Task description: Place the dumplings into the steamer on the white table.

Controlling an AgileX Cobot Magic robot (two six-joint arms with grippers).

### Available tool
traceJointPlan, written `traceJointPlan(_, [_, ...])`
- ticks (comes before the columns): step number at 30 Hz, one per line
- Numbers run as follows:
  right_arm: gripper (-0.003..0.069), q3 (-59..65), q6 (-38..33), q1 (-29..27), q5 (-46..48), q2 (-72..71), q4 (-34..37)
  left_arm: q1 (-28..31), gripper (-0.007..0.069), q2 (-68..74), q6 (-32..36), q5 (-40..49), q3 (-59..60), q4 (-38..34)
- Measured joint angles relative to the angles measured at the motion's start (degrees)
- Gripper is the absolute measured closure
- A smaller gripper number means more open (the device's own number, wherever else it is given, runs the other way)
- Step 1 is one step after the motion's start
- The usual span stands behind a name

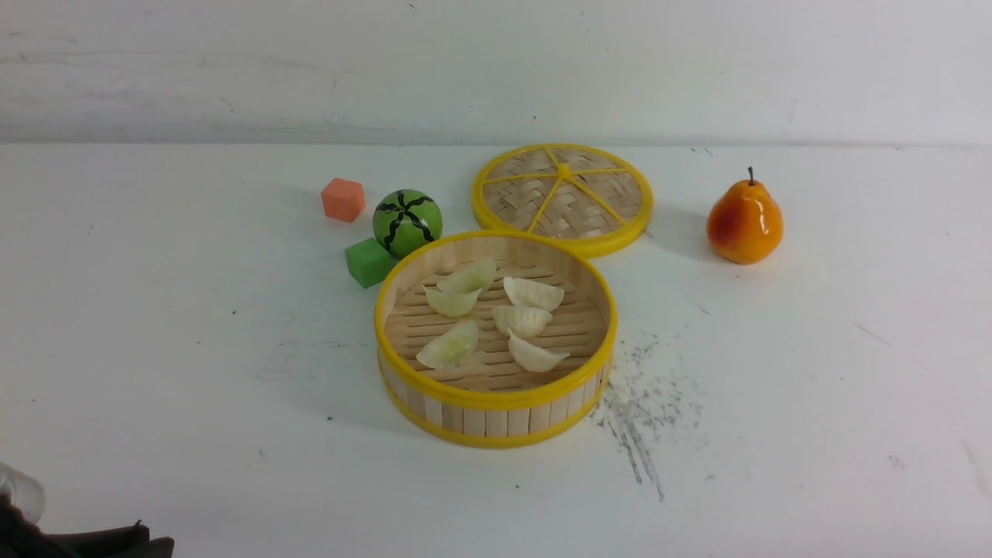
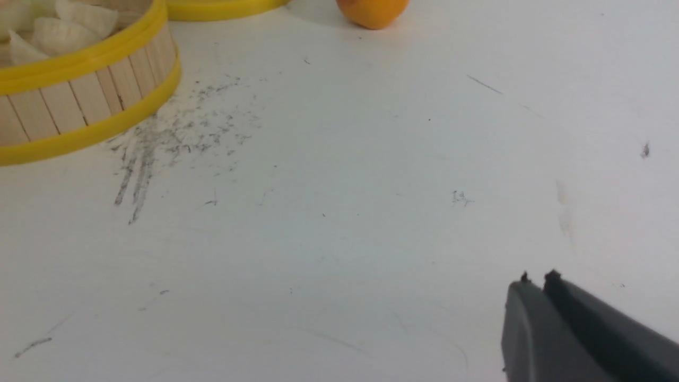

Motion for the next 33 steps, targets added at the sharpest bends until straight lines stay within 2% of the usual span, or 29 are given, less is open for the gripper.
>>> traceJointPlan(25, [0.0596, 0.00, 0.17, 0.32, 0.00, 0.00, -0.18, 0.10, 0.0495, -1.85, 0.00, -0.30, 0.85, 0.00])
traceJointPlan(29, [0.0589, 0.00, 0.17, 0.25, 0.00, 0.00, -0.30, 4.69, 0.0493, -13.69, 0.17, 1.56, 4.39, 2.58])
traceJointPlan(33, [0.0583, 0.00, 0.17, 0.25, 0.00, 0.00, -0.37, 12.02, 0.0493, -26.01, -1.66, 1.26, 6.34, 3.00])
